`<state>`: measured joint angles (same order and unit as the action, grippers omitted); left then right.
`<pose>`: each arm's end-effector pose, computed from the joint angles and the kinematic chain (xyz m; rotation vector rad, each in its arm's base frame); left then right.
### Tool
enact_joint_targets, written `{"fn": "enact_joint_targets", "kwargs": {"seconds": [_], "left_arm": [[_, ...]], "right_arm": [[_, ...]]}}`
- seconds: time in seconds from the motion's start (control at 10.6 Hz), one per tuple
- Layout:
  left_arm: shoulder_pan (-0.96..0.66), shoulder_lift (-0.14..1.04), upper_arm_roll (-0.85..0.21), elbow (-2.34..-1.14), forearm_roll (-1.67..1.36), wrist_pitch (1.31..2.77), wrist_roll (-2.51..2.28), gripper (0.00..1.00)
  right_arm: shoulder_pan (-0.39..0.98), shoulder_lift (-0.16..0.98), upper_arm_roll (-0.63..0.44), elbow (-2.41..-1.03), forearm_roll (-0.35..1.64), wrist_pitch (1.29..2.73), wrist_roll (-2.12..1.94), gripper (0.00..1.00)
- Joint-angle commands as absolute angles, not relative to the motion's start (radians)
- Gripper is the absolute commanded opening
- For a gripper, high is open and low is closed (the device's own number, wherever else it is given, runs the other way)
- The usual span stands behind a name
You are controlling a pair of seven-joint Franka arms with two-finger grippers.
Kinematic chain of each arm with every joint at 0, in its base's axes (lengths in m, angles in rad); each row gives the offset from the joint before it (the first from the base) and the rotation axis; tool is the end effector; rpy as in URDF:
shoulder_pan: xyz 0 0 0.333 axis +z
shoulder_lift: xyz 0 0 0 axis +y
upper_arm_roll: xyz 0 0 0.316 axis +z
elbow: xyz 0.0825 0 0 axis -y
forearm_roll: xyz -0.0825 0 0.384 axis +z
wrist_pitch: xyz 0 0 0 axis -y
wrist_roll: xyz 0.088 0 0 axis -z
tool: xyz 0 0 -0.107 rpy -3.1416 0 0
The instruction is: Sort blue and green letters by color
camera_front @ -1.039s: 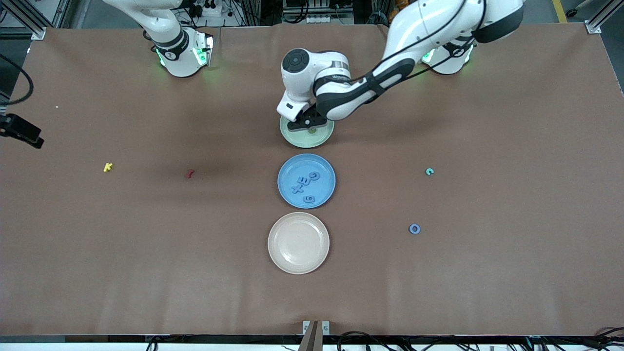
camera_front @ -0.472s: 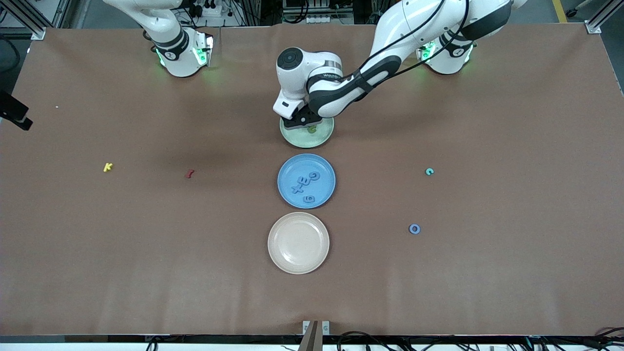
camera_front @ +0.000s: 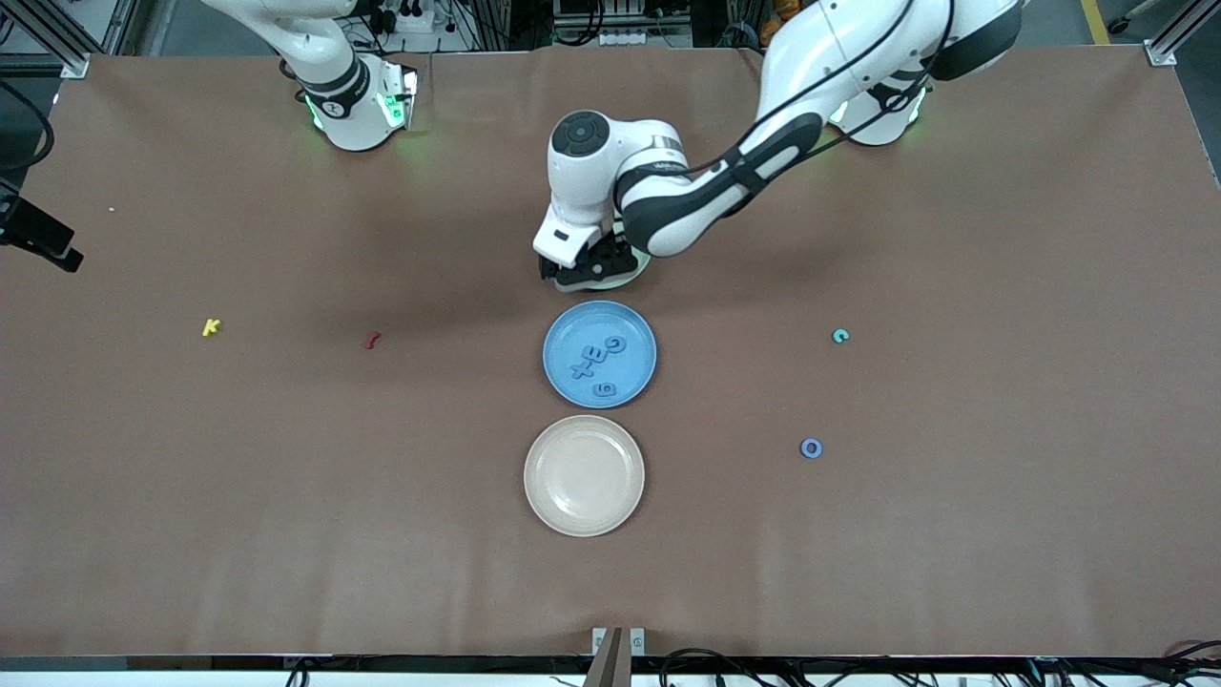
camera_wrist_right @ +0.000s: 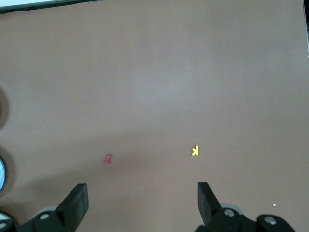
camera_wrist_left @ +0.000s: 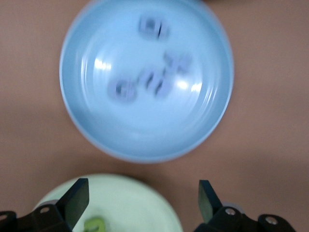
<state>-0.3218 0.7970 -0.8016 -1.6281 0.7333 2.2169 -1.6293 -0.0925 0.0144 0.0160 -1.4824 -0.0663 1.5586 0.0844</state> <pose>0.3901 -0.5713 0.2623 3.0428 0.3770 0.1092 0.5561 -0.0499 0.6573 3.0640 -0.2515 0.0954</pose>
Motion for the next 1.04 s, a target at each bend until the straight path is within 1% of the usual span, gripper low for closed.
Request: {"fn": "enact_joint_targets", "kwargs": {"seconds": [0.0,0.28,0.57,0.76,0.85,0.94], "left_arm": [[-0.249,0.752,-0.801,-1.548,0.779,2.214,-1.534,1.00],[-0.120,0.684,-0.805,-1.546,0.782,2.214,-1.373,1.00],[-0.022,0.652,-0.808,-1.545,0.755,2.214,-1.222,1.00],[0.053,0.594,-0.796,-1.545,0.602,2.214,-1.011,1.00],[0.073,0.550,-0.754,-1.545,0.489,2.214,-0.886,1.00],[0.072,0.504,-0.682,-1.545,0.375,2.214,-0.770,1.00]], "right_arm": [[-0.097,0.021,0.023,-1.477,-0.052,1.565,0.089,1.00],[-0.097,0.021,0.023,-1.477,-0.051,1.565,0.089,1.00],[-0.080,0.034,0.023,-1.480,-0.051,1.589,0.087,1.00],[-0.077,0.035,0.023,-1.483,-0.051,1.586,0.089,1.00],[-0.078,0.035,0.023,-1.480,-0.051,1.586,0.089,1.00],[-0.077,0.035,0.023,-1.476,-0.051,1.586,0.092,1.00]]}}
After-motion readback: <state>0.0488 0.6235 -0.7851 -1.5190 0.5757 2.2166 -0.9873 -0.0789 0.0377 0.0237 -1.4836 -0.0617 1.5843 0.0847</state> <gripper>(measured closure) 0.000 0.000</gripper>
